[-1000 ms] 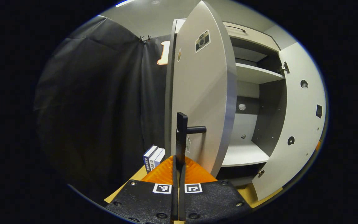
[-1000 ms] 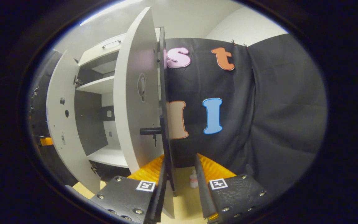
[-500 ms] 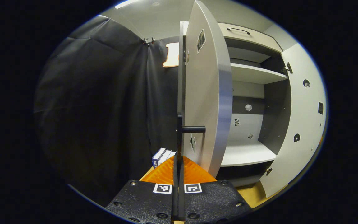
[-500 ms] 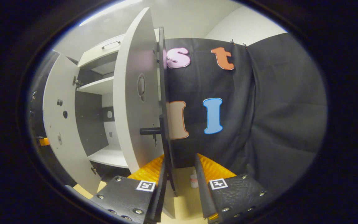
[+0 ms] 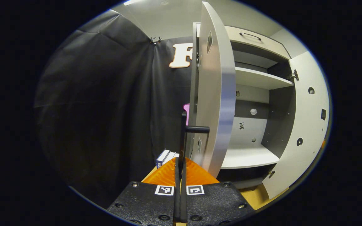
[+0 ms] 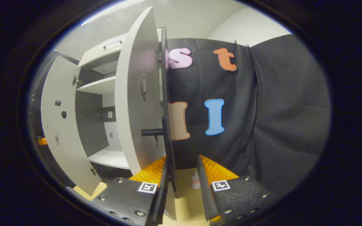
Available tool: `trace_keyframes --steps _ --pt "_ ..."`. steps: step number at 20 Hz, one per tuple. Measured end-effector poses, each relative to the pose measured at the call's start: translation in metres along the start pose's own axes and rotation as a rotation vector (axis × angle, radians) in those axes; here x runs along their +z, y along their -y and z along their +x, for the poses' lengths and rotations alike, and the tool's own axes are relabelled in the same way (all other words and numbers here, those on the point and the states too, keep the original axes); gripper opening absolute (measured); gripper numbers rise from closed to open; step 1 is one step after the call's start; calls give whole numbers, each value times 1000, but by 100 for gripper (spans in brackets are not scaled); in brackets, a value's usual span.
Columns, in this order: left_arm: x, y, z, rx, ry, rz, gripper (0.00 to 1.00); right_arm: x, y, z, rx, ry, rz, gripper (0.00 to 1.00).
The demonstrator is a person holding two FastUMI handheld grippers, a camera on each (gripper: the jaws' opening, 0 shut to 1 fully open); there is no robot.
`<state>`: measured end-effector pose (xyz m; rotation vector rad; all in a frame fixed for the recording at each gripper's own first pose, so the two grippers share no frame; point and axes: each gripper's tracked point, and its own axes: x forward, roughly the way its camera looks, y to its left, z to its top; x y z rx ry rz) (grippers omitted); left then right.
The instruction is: Open the right door of the double-door shoe cabinet with the right hand, and open the left door with the left hand.
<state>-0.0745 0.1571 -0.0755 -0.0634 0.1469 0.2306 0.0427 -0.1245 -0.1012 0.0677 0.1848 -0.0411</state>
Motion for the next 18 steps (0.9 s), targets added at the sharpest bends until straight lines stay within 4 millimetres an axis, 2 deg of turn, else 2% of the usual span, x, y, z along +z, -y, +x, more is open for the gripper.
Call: trace_keyframes --steps 7,8,9,12,13,14,18 --pt "2 -14 3 -61 -2 8 1 0 -1 1 7 -2 -11 49" --pt "2 -16 4 -70 -1 5 1 0 -1 0 7 -2 -12 41" --pt "2 -17 4 -76 -1 3 1 0 -1 1 8 -2 -12 49" --pt "3 -20 6 -91 5 -4 1 1 -1 0 9 0 -10 49" --pt "3 -21 5 -93 4 -11 0 0 -1 1 10 0 -8 41" --pt "4 -21 5 -96 7 -19 1 0 -1 0 11 2 -8 49" --pt "3 -20 5 -86 2 -25 0 0 -1 -1 5 -1 -14 49"
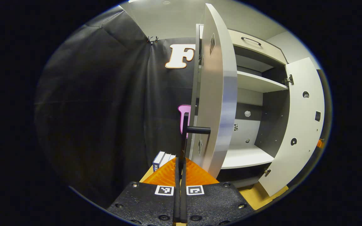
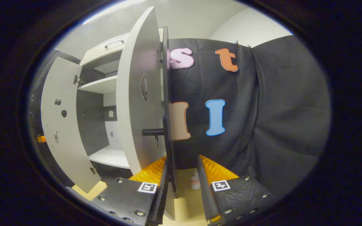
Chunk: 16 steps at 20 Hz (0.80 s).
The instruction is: Open the right door of the double-door shoe cabinet with the right hand, and open the left door with the left hand.
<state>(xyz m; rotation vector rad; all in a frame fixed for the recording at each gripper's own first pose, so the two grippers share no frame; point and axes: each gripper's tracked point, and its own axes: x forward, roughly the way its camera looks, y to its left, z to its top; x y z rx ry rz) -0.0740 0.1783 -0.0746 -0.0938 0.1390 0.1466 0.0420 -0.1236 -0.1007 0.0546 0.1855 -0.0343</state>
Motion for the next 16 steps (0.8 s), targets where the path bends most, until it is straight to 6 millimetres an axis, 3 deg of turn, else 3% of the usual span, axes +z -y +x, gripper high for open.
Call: trace_keyframes --steps 1,2,3,5,8,9,10,13,14,15,16 --pt "1 0 0 3 0 -1 0 -1 0 1 -3 -2 -3 49" --pt "0 0 0 6 -4 -1 0 -1 1 0 -9 -2 -6 43" --pt "0 0 -1 6 -7 -2 0 -1 0 -1 -10 -2 -5 49" --pt "0 0 0 5 -12 -9 2 -3 2 -2 -16 -5 3 44" --pt "1 -2 -4 15 -10 -47 3 -10 5 -10 -29 -29 15 53" --pt "3 -5 -5 29 -7 -53 0 -9 6 -14 -34 -22 13 50" --pt "6 -10 -11 49 2 -60 10 -5 6 -17 -40 -11 5 50" --pt "26 -3 -27 25 64 -125 0 10 6 -25 -66 24 -36 53" --pt "35 -5 -35 24 80 -138 10 19 7 -29 -76 44 -53 53" --pt "40 -6 -39 28 92 -140 1 27 4 -33 -81 65 -67 53" --pt "44 -7 -44 34 98 -133 1 34 1 -36 -83 84 -72 50"
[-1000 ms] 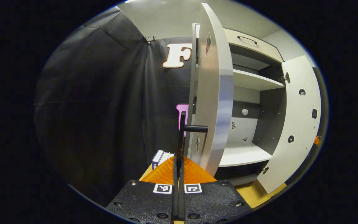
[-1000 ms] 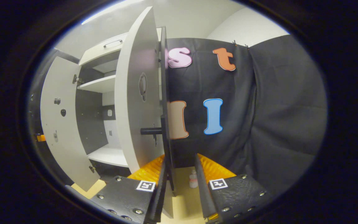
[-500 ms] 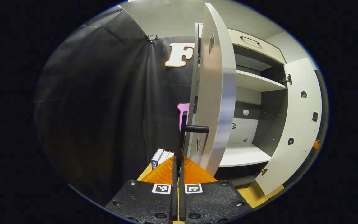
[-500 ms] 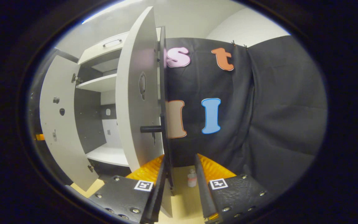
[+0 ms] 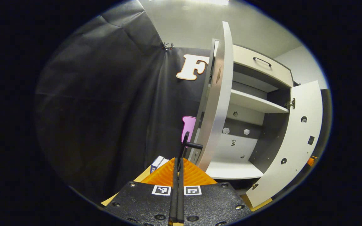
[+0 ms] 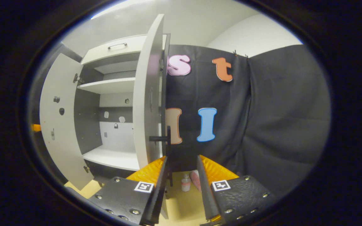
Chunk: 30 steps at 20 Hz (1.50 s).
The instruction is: Open the right door of the double-door shoe cabinet with the right hand, and open the left door with the left hand.
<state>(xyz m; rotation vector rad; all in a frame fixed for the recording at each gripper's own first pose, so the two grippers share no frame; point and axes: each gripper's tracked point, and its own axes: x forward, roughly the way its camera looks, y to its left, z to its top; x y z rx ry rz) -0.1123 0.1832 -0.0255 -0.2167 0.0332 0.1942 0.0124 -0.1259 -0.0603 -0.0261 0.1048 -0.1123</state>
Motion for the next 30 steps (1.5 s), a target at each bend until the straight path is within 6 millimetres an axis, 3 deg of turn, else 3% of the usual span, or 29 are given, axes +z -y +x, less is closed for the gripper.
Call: trace_keyframes --steps 3,4,6,10,15,18,22,23,25,27,29,30 --pt "9 5 -11 11 -4 44 0 21 -6 -7 7 50 12 50" --pt "13 8 -18 9 -1 58 1 27 -8 -11 10 64 16 56" --pt "22 18 -25 -8 6 75 1 36 -9 -17 12 80 22 53" --pt "28 45 -30 -54 6 97 1 47 -21 -30 42 104 42 53" --pt "30 90 -23 -153 -1 153 1 54 -46 -40 97 114 52 51" --pt "28 124 -17 -216 -3 142 1 62 -71 -46 145 127 65 51" --pt "16 163 -7 -273 -19 144 1 69 -128 -48 257 127 97 53" --pt "14 176 -7 -299 -24 139 10 69 -140 -46 276 118 97 53" --pt "14 192 -3 -321 -19 129 15 67 -150 -38 282 94 98 54" --pt "14 202 -1 -325 -10 143 36 71 -161 -33 287 94 105 56" --pt "16 208 1 -319 7 182 63 71 -168 -32 297 98 114 70" --pt "17 211 2 -313 15 195 76 70 -171 -31 302 95 115 86"
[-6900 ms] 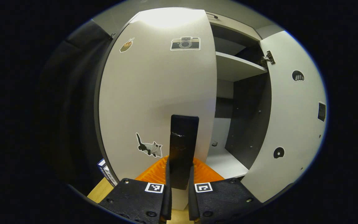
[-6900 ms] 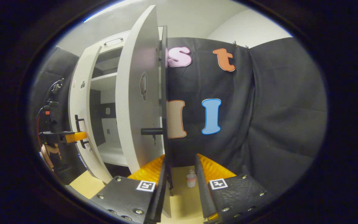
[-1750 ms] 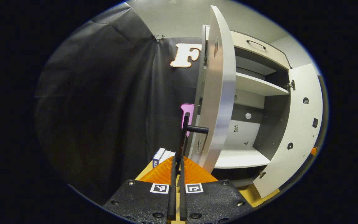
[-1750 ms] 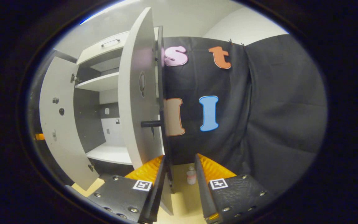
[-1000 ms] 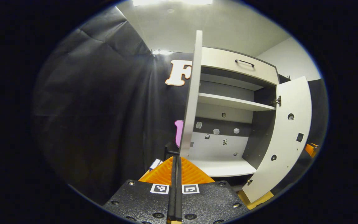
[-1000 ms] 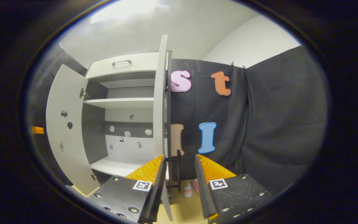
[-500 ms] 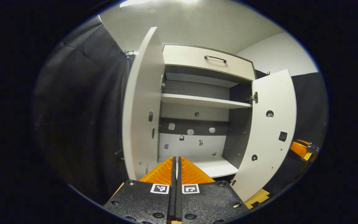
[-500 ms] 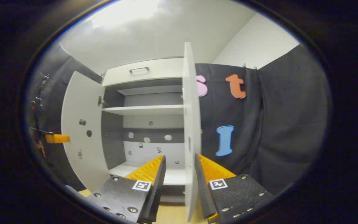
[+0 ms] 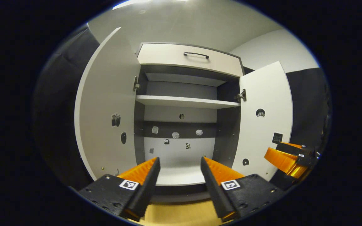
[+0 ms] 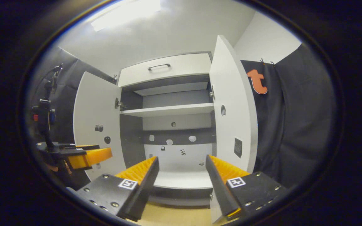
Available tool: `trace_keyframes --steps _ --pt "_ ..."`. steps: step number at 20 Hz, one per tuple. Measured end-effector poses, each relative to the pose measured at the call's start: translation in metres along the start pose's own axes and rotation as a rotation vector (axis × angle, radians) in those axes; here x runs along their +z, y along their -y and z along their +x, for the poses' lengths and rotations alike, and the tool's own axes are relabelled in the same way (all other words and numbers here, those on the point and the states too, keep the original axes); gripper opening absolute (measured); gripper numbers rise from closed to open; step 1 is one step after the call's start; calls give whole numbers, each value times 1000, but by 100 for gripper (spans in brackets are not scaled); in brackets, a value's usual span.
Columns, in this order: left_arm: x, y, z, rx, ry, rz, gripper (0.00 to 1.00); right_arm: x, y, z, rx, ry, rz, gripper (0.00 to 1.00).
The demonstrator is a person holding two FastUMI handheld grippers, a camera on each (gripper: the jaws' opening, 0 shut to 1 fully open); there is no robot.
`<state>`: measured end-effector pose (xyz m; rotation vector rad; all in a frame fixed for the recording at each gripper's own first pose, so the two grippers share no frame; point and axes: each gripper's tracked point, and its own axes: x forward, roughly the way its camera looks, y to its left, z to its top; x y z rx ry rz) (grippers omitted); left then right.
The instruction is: Open the right door of the double-door shoe cabinet with the right hand, and open the left door with the left hand.
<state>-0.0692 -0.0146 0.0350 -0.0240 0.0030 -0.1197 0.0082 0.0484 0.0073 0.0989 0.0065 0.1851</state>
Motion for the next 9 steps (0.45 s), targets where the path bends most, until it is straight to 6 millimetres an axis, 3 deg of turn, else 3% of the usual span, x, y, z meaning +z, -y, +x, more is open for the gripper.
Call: trace_keyframes --steps 1,2,9 --pt "0 2 3 -4 4 0 89 -1 0 6 1 -7 -2 96" --pt "1 5 3 -2 6 -6 98 -2 0 7 -1 -13 -2 100" --pt "-9 5 13 1 -12 -27 98 -6 -9 16 13 -22 12 100"
